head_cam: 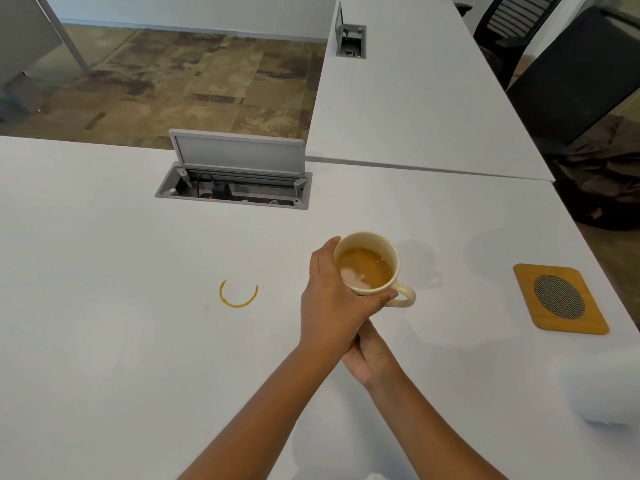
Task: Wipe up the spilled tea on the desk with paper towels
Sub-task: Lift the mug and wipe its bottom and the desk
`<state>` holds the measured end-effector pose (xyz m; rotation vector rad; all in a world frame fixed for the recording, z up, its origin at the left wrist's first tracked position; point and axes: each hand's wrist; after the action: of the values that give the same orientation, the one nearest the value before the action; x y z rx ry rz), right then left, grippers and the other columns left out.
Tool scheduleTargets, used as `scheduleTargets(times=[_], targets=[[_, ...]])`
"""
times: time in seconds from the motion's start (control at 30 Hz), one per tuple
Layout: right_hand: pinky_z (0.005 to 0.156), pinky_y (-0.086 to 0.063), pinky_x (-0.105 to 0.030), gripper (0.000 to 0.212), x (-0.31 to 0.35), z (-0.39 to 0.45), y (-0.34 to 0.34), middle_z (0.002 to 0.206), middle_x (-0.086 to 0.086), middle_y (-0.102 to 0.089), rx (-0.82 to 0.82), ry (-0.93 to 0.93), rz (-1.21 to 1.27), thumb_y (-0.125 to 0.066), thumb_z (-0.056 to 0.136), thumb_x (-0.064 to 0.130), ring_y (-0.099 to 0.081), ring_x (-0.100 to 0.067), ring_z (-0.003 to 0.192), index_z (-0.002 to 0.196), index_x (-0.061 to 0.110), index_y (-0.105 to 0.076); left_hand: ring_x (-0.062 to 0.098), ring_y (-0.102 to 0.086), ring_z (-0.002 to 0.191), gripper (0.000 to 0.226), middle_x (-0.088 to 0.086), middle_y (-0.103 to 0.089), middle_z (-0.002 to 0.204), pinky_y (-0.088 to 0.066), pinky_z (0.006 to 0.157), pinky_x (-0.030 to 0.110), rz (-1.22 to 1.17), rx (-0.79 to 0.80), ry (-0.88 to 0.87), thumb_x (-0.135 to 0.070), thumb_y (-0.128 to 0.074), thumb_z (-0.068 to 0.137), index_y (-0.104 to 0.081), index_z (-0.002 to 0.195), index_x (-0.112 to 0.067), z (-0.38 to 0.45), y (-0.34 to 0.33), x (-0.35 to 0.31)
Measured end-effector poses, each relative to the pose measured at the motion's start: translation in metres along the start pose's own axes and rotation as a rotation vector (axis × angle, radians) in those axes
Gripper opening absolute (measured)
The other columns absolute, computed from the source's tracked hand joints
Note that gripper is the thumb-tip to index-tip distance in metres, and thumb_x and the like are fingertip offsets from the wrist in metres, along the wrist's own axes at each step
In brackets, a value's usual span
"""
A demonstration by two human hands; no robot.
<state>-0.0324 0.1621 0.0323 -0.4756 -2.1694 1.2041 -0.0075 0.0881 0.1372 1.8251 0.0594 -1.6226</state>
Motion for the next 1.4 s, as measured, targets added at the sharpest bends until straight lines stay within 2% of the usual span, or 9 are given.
scheduleTargets(times=[0.17, 0.27, 0.47, 0.63, 0.87, 1.0, 1.2, 1.3, 1.4], targets=[[0.112, -0.026, -0.042, 0.061, 0.015, 0.009, 0.003, 0.122, -0.012, -0.054, -0.026, 0.025, -0.028, -0.077, 0.071, 0.029, -0.045, -0.026, 0.125, 0.124, 0.013, -0.052, -0.002, -0.042, 0.102, 0.097, -0.015, -0.043, 0.124, -0.035, 0.073, 0.009, -0.014, 0.061, 0.012, -0.051, -0.084, 0.049, -0.033, 0.129, -0.033, -0.001, 0.004, 0.005], [0.088, -0.053, -0.034, 0.038, 0.025, 0.012, 0.010, 0.105, -0.009, -0.063, -0.114, 0.051, -0.136, -0.059, 0.086, 0.022, -0.062, -0.020, 0.102, 0.122, 0.012, -0.052, 0.000, -0.045, 0.104, 0.096, -0.016, -0.044, 0.122, -0.038, 0.075, 0.012, -0.024, 0.098, 0.016, -0.047, -0.085, 0.047, -0.036, 0.128, -0.033, -0.002, 0.006, 0.008], [0.063, -0.058, -0.031, 0.084, 0.045, 0.010, 0.009, 0.096, -0.009, -0.065, 0.045, 0.066, -0.292, -0.093, 0.033, 0.039, -0.062, -0.021, 0.089, 0.105, 0.012, -0.060, 0.004, -0.051, 0.107, 0.092, -0.014, -0.050, 0.120, -0.044, 0.078, 0.016, -0.036, 0.157, 0.028, -0.047, -0.087, 0.044, -0.040, 0.122, -0.035, -0.002, 0.010, 0.014], [0.054, -0.057, -0.024, 0.067, 0.055, 0.008, 0.007, 0.084, -0.008, -0.072, 0.021, 0.045, -0.240, -0.095, 0.034, 0.030, -0.069, -0.016, 0.074, 0.092, 0.011, -0.069, 0.008, -0.050, 0.113, 0.097, -0.009, -0.051, 0.125, -0.049, 0.088, 0.030, -0.032, 0.128, 0.015, -0.048, -0.088, 0.045, -0.042, 0.127, -0.028, 0.000, 0.014, 0.019], [0.049, -0.057, -0.024, 0.058, 0.049, 0.001, 0.007, 0.091, -0.012, -0.070, -0.072, 0.088, -0.035, -0.078, 0.062, 0.010, -0.071, -0.018, 0.072, 0.115, 0.006, -0.055, 0.003, -0.046, 0.109, 0.100, -0.010, -0.047, 0.126, -0.038, 0.077, 0.008, -0.061, 0.085, -0.011, -0.054, -0.083, 0.044, -0.038, 0.129, -0.028, -0.001, 0.015, 0.018], [0.057, -0.060, -0.026, 0.080, 0.045, -0.003, 0.013, 0.096, -0.013, -0.070, -0.072, 0.116, -0.046, -0.093, 0.040, 0.012, -0.071, -0.019, 0.077, 0.112, 0.006, -0.060, 0.004, -0.045, 0.110, 0.101, -0.009, -0.046, 0.128, -0.037, 0.077, 0.008, -0.046, 0.064, -0.008, -0.050, -0.086, 0.045, -0.037, 0.130, -0.027, -0.001, 0.013, 0.021], [0.060, -0.058, -0.026, 0.031, 0.026, -0.013, 0.024, 0.089, -0.010, -0.073, -0.105, 0.128, -0.022, -0.055, 0.077, 0.004, -0.072, -0.018, 0.079, 0.107, 0.009, -0.063, 0.003, -0.044, 0.108, 0.097, -0.014, -0.044, 0.122, -0.037, 0.076, 0.008, -0.038, 0.011, 0.000, -0.048, -0.085, 0.048, -0.037, 0.130, -0.025, 0.002, 0.012, 0.023], [0.055, -0.057, -0.026, 0.025, 0.005, -0.017, 0.024, 0.082, -0.010, -0.071, -0.090, 0.090, -0.067, -0.052, 0.079, 0.002, -0.068, -0.016, 0.069, 0.097, 0.007, -0.069, 0.012, -0.052, 0.108, 0.086, -0.005, -0.054, 0.116, -0.048, 0.078, 0.024, -0.060, -0.019, 0.023, -0.047, -0.086, 0.048, -0.046, 0.121, -0.021, 0.008, 0.012, 0.025], [0.057, -0.055, -0.029, 0.015, -0.012, -0.017, 0.016, 0.074, -0.008, -0.070, -0.005, 0.019, -0.231, -0.058, 0.080, 0.007, -0.066, -0.017, 0.064, 0.091, 0.007, -0.070, 0.009, -0.048, 0.111, 0.090, -0.006, -0.051, 0.121, -0.041, 0.078, 0.015, -0.075, -0.081, 0.028, -0.045, -0.086, 0.049, -0.042, 0.125, -0.023, 0.011, 0.018, 0.026]])
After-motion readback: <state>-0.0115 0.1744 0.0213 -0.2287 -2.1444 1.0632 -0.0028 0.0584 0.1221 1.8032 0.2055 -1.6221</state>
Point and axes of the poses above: each hand's wrist, its own z-axis towards the middle knuckle, its own y-axis out of the back of the hand, x = y × z
